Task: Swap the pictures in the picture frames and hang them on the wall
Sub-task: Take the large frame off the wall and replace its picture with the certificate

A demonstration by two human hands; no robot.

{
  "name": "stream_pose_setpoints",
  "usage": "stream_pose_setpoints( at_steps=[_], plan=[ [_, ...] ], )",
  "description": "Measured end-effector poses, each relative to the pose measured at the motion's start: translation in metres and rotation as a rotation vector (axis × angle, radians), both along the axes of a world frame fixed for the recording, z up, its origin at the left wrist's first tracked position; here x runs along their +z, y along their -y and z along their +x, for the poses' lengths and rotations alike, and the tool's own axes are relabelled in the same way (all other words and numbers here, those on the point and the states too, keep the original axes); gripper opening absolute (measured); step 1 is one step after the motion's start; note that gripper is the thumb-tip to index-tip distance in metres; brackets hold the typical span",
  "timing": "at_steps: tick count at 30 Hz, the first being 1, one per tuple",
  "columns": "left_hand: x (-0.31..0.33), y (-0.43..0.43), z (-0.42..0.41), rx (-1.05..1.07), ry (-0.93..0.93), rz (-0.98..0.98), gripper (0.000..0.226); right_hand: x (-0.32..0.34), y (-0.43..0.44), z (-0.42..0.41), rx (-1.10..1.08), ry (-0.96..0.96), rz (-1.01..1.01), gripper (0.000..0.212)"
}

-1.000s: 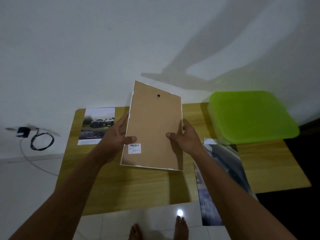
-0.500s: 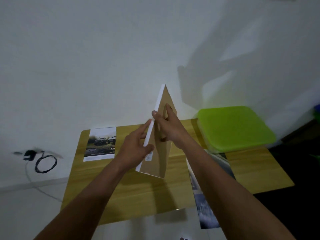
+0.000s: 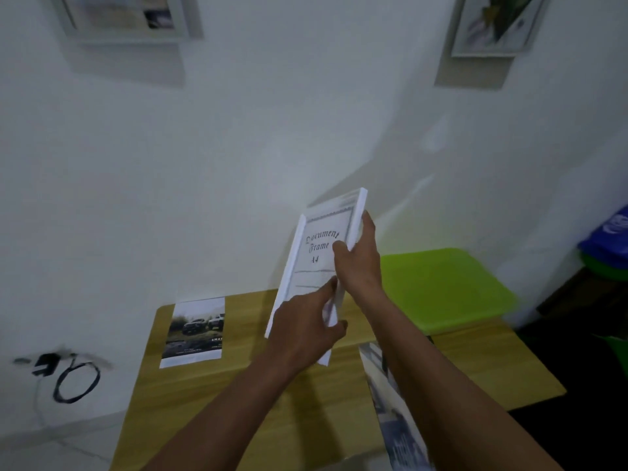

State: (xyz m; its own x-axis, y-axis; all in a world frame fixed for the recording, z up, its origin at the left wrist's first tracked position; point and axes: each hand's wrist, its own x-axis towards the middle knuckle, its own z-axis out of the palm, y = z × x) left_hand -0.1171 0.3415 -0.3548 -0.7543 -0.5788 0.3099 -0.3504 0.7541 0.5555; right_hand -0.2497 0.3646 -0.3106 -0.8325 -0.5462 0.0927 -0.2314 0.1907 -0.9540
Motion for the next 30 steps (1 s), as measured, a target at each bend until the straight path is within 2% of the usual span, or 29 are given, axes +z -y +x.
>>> stream_pose_setpoints(
  at_steps=[4,7,10,12,15,18,21,30],
  plan=[
    [0.005,0.012,-0.001,-0.028,-0.094,0.094,0.068,0.009,-0.008,-0.006,0.001,-0.085,-0.058,0.081],
    [0.007,0.041,0.005,0.024,-0.2,0.082,0.06,0.017,-0.013,-0.013,0.043,-0.045,-0.159,0.08],
    [0.023,0.076,0.011,0.103,-0.216,0.064,0.072,0.025,-0.018,-0.02,0.059,0.022,-0.246,0.08],
    [0.041,0.097,0.015,0.159,-0.182,0.141,0.082,0.033,-0.021,-0.026,0.091,0.05,-0.29,0.082],
    [0.073,0.118,0.02,0.081,-0.179,0.347,0.086,0.047,-0.021,-0.033,0.132,0.071,-0.338,0.087],
    [0.104,0.127,0.025,0.007,-0.237,0.427,0.085,0.062,-0.018,-0.044,0.172,0.058,-0.367,0.091],
    [0.129,0.13,0.024,-0.029,-0.297,0.42,0.087,0.082,-0.014,-0.059,0.232,0.022,-0.367,0.092],
    [0.199,0.137,-0.02,0.02,-0.415,0.248,0.09,0.157,0.006,-0.118,0.336,-0.253,-0.305,0.098]
  ],
)
